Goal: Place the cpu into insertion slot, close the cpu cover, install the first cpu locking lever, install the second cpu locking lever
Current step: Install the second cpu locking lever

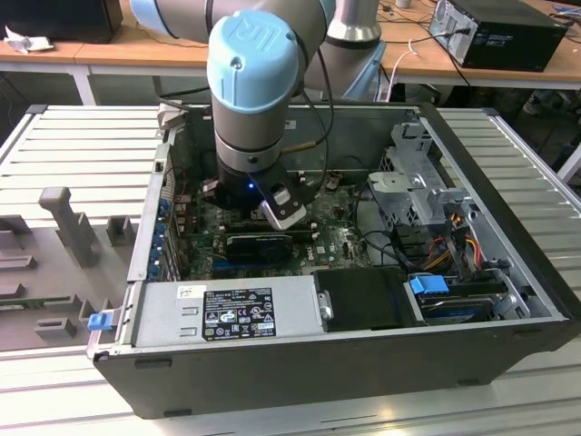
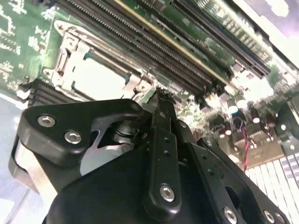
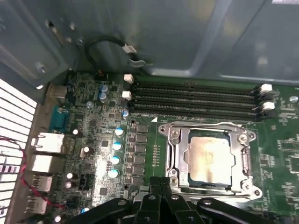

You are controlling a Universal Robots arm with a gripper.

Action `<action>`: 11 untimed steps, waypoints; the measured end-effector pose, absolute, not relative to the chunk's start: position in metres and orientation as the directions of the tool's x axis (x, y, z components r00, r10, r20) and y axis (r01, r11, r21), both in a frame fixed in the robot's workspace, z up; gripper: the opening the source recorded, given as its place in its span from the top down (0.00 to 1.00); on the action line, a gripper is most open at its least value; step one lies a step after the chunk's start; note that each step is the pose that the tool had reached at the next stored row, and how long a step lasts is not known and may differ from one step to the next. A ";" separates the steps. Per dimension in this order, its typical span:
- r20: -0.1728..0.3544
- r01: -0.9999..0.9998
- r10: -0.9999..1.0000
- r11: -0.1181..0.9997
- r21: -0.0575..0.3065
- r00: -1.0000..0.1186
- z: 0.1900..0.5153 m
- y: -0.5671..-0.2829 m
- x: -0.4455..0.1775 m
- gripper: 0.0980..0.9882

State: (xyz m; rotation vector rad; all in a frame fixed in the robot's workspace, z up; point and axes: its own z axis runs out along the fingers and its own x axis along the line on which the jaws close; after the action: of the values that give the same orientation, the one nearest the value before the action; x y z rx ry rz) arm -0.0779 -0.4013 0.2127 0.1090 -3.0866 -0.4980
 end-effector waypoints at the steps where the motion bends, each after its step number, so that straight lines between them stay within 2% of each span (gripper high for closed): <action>1: 0.002 -0.067 -0.071 0.947 0.315 -0.997 0.213 -0.401 -0.078 0.99; 11: 0.007 -0.065 -0.071 0.946 0.317 -0.997 0.196 -0.401 -0.074 0.99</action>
State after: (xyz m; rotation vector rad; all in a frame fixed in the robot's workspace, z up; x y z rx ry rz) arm -0.0744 -0.4014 0.1965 0.1077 -3.0812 -0.5017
